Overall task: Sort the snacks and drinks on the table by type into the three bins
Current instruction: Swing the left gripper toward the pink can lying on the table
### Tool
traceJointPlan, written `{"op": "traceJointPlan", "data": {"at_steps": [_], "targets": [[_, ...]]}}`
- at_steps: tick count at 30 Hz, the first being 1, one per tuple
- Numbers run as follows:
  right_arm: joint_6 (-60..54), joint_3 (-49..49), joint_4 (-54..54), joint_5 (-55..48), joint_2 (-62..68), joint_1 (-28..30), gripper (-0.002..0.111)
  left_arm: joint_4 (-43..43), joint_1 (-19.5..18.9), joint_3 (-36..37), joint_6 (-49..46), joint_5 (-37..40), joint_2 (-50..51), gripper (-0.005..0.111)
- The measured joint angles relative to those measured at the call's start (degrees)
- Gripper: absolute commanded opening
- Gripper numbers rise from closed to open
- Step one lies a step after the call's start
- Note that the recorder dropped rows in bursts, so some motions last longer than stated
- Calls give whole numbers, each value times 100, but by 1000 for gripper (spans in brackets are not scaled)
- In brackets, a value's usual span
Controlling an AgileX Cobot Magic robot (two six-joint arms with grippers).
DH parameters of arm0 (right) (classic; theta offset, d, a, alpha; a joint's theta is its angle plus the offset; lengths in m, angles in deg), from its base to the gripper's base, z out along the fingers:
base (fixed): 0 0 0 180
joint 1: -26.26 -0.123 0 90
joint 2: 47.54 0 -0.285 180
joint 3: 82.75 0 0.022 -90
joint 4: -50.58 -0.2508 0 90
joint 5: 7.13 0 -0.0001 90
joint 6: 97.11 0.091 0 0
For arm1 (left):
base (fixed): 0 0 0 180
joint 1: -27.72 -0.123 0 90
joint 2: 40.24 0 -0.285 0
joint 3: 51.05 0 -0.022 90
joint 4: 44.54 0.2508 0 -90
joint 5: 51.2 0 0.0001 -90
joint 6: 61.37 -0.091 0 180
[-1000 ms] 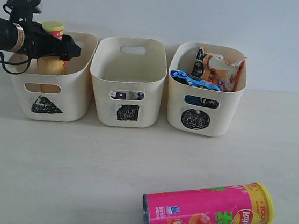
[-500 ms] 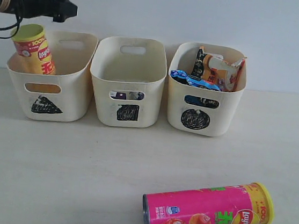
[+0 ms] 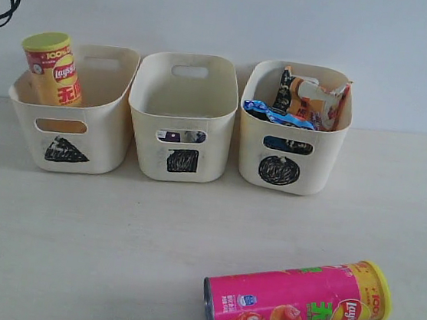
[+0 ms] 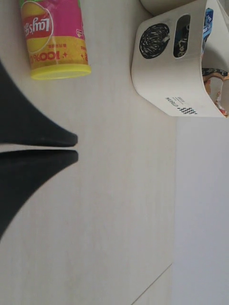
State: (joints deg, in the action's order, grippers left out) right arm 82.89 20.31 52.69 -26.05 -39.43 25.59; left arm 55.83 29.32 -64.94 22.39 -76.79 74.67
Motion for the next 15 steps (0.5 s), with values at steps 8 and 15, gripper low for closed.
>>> {"op": "traceJointPlan", "data": {"at_steps": [8,15], "targets": [[0,0,0,0,0,0,0,24,32,0,-1497,2476,-323,4],[0,0,0,0,0,0,0,-1420,11,0,-2491,4745,-337,4]]}}
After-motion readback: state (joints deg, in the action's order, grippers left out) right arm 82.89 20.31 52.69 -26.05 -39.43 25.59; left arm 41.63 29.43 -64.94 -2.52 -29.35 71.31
